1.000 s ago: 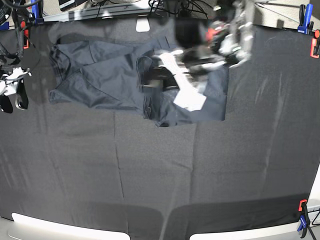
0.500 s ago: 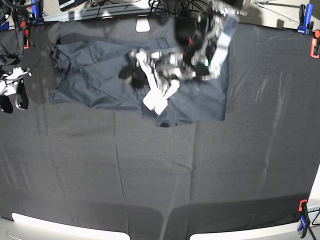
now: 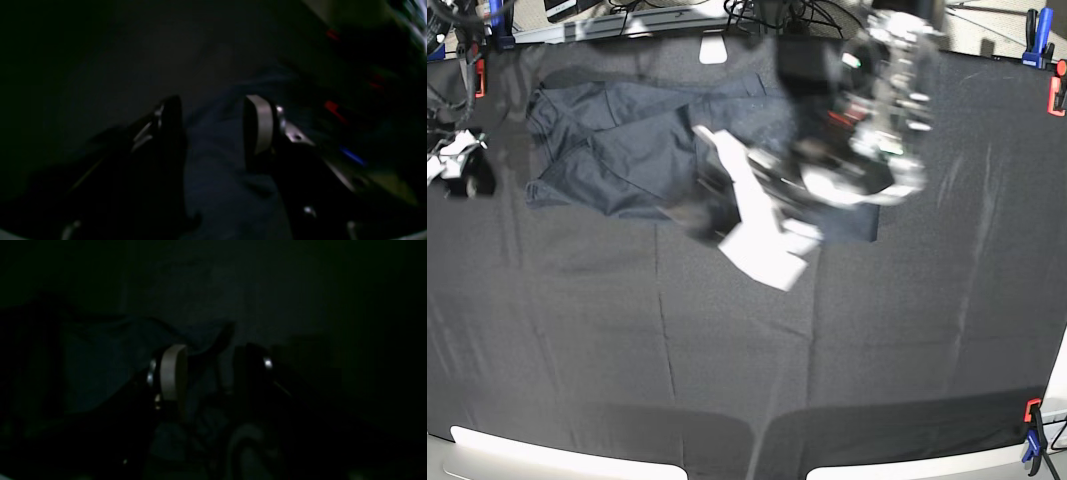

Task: Layout the t-shirt on the table in an organized manner, then fold the t-shirt properly
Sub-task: 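Press and smooth the folded end with the left gripper, then withdraw, then move the right gripper to the other shirt end and grasp it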

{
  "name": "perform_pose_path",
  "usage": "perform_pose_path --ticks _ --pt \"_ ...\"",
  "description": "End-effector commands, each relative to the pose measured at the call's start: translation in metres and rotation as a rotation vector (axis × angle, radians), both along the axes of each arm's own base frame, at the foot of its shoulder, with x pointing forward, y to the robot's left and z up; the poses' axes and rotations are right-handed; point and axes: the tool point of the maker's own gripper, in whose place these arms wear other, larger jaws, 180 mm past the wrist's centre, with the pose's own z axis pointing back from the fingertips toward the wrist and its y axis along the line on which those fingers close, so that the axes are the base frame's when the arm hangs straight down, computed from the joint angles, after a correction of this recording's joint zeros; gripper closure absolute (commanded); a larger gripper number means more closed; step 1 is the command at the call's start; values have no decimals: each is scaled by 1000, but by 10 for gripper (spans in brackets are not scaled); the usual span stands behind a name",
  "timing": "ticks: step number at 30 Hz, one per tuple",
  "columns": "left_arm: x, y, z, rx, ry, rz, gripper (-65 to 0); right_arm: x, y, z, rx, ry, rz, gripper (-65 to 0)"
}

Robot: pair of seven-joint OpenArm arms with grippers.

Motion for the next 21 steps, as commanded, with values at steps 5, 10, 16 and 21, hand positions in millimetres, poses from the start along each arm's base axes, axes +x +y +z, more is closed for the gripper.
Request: perform_pose_path --ticks 5,10,16,21 --pt "26 67 10 -11 -38 166 -279 -4 3 -28 82 61 13 -361" --pt "30 121 8 -8 -31 268 -279 -7 30 -55 138 139 82 -373" --pt "18 159 -10 72 2 316 -279 -7 64 -75 185 194 170 -373" --pt "7 178 -18 114 3 327 -279 -10 68 -82 187 215 179 -373"
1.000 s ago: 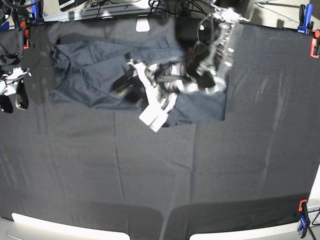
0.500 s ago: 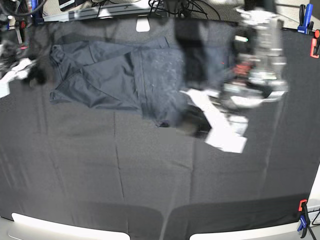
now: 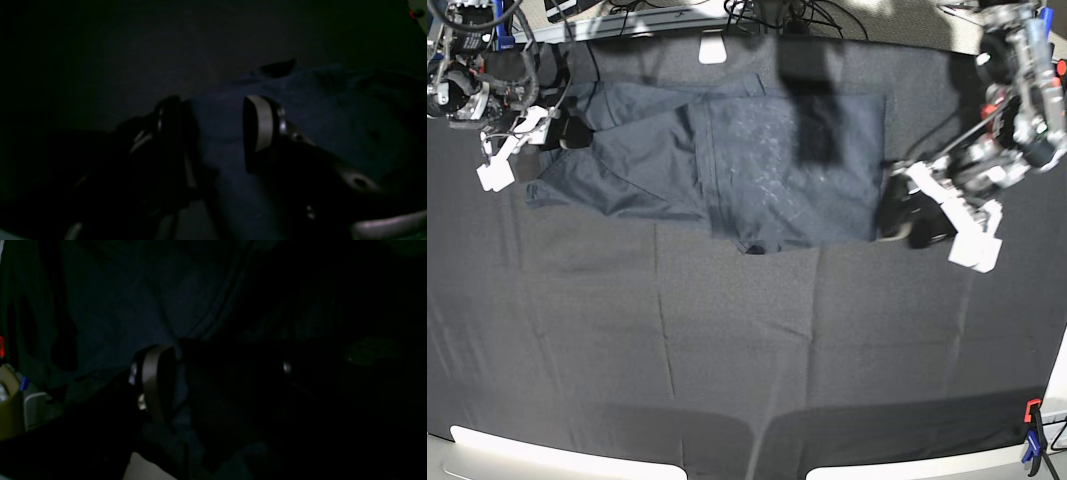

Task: Layout the t-shirt on the table in an organized manner, then fold the t-shirt properly
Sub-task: 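Move the right gripper to the other shirt end and grasp it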

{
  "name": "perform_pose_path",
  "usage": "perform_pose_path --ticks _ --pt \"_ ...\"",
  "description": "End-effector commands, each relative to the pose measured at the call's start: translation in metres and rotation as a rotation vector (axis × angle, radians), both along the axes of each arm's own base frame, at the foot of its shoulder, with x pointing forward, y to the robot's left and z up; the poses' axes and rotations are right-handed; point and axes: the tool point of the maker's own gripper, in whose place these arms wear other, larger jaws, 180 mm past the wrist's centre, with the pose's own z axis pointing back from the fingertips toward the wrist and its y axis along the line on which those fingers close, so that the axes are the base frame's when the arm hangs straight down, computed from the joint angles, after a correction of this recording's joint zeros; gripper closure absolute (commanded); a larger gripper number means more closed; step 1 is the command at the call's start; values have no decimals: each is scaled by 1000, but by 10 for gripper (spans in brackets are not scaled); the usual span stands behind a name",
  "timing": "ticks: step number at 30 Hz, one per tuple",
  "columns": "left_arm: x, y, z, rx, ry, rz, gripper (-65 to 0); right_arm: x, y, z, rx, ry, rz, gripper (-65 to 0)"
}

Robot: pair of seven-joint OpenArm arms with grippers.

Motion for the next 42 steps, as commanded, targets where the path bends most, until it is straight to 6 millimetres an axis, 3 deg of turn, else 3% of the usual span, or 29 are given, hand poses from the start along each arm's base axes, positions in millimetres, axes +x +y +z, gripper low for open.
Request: perform_pose_path --ticks 1,8,12,16,19,23,36,42 --pt "3 1 13 -16 -46 -1 -279 9 -10 11 -30 -51 2 -373" --pt "4 3 15 -16 -57 2 -279 15 -49 28 -81 -126 -126 -373" --pt "4 3 15 -15 -56 2 -279 15 -63 12 -116 -85 -162 -373" --pt "4 3 14 -15 -56 2 -279 16 -52 -13 6 6 -182 -373" --pt "4 3 15 -15 -56 2 -279 20 -37 -16 109 23 -178 -373" --pt "4 3 15 -16 -59 3 -279 17 -29 -21 117 42 -153 -373" --pt "6 4 19 -27 -81 11 -279 -18 -42 -21 131 92 -164 -372" --pt "6 4 19 -27 -82 10 -279 -15 -30 -21 174 81 -158 -372"
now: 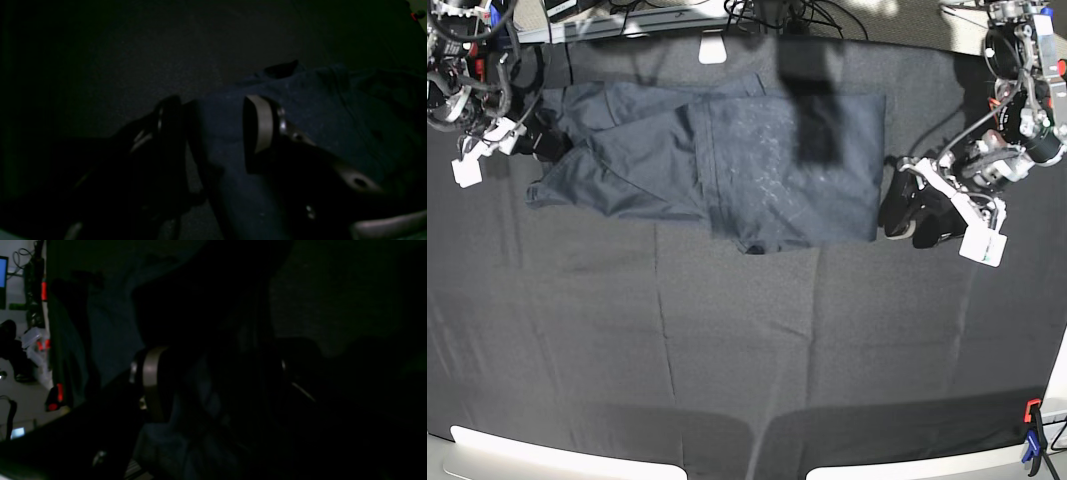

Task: Layout the t-shirt on the table in an organized manner, then fold the t-shirt properly
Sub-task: 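Move the right gripper to the other shirt end and grasp it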

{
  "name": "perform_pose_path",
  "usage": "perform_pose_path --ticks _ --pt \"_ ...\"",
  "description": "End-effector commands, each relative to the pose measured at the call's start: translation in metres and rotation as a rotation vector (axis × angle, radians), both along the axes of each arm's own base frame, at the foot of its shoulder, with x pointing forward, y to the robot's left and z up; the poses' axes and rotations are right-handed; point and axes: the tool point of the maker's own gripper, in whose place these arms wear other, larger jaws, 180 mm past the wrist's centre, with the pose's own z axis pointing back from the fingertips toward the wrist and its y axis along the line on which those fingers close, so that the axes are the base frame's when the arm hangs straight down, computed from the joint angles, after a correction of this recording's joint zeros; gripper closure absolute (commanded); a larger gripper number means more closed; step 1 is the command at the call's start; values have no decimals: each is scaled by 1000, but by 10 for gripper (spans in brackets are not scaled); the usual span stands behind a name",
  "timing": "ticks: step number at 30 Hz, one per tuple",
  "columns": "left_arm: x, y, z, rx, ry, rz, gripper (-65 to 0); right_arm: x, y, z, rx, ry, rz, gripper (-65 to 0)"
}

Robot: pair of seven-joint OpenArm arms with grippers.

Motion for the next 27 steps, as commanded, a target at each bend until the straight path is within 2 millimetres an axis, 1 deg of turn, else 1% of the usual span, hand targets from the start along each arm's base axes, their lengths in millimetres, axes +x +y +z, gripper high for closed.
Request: perform_pose_path --ticks 1,5,8,10,12,16,19,20,24,27 --pt "6 1 15 -10 -53 0 -279 -9 1 -5 -27 47 50 -372" --pt "6 2 15 -7 -53 0 -279 -13 17 -13 -16 76 107 -372" --pt "7 6 11 32 -55 9 -279 -17 28 -18 -5 97 147 -372" --pt "8 8 11 54 -63 16 -279 -18 32 -19 -3 102 160 -372" --pt "9 8 11 53 -66 17 -279 -18 31 -19 -6 102 162 -372" --pt "8 8 11 53 -65 16 -279 -20 18 -17 -49 123 180 -372" --pt "8 8 11 53 -65 16 -279 -31 6 -15 -86 186 234 -372" --pt "8 8 11 53 -65 16 -279 -31 0 -12 -100 193 241 -372" --pt "8 8 11 53 -65 17 -279 -28 -19 -3 -151 192 244 -372" --pt "8 8 11 53 -65 17 -279 -23 -28 2 -174 178 238 -372"
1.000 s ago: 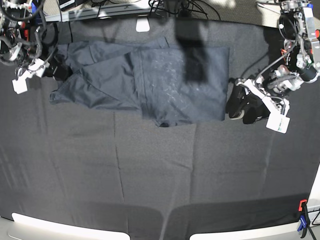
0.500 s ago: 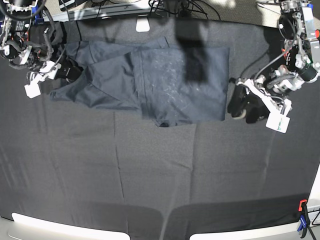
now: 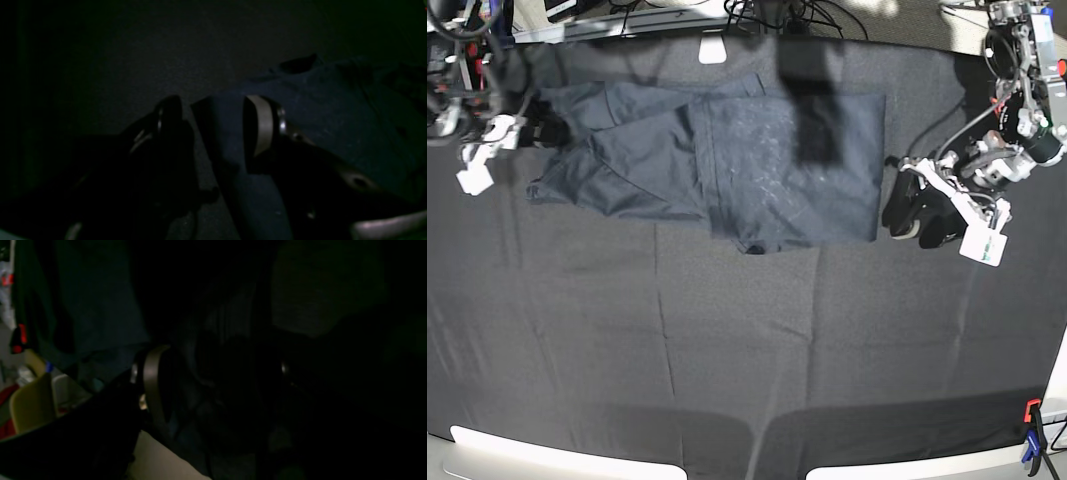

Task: Layout the t-shirt on the table in an organized manner, then fold the t-shirt properly
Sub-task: 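Move the right gripper to the other shirt end and grasp it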

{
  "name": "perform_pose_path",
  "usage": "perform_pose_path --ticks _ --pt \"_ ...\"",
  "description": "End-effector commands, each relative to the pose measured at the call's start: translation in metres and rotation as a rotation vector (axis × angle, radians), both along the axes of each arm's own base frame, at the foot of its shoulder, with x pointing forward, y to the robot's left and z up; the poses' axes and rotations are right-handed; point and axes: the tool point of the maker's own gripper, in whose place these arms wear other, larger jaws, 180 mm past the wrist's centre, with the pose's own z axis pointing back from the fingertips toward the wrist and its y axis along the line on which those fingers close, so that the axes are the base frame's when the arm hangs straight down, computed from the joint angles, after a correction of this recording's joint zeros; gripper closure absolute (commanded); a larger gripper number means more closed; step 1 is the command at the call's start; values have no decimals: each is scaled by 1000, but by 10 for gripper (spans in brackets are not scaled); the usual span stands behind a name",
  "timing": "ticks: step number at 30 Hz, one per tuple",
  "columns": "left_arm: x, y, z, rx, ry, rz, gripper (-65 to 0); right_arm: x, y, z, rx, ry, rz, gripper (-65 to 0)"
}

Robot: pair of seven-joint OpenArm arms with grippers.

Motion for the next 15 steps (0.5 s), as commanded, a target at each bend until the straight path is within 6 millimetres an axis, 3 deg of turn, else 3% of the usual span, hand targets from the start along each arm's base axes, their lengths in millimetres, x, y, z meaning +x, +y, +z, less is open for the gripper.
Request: perform_pose_path --ticks 1,15 --pt "6 1 16 -12 -56 -1 -279 -5 -12 0 -53 31 18 -372" --pt "6 1 16 -12 -56 -1 -279 -9 13 -7 -31 54 106 -370"
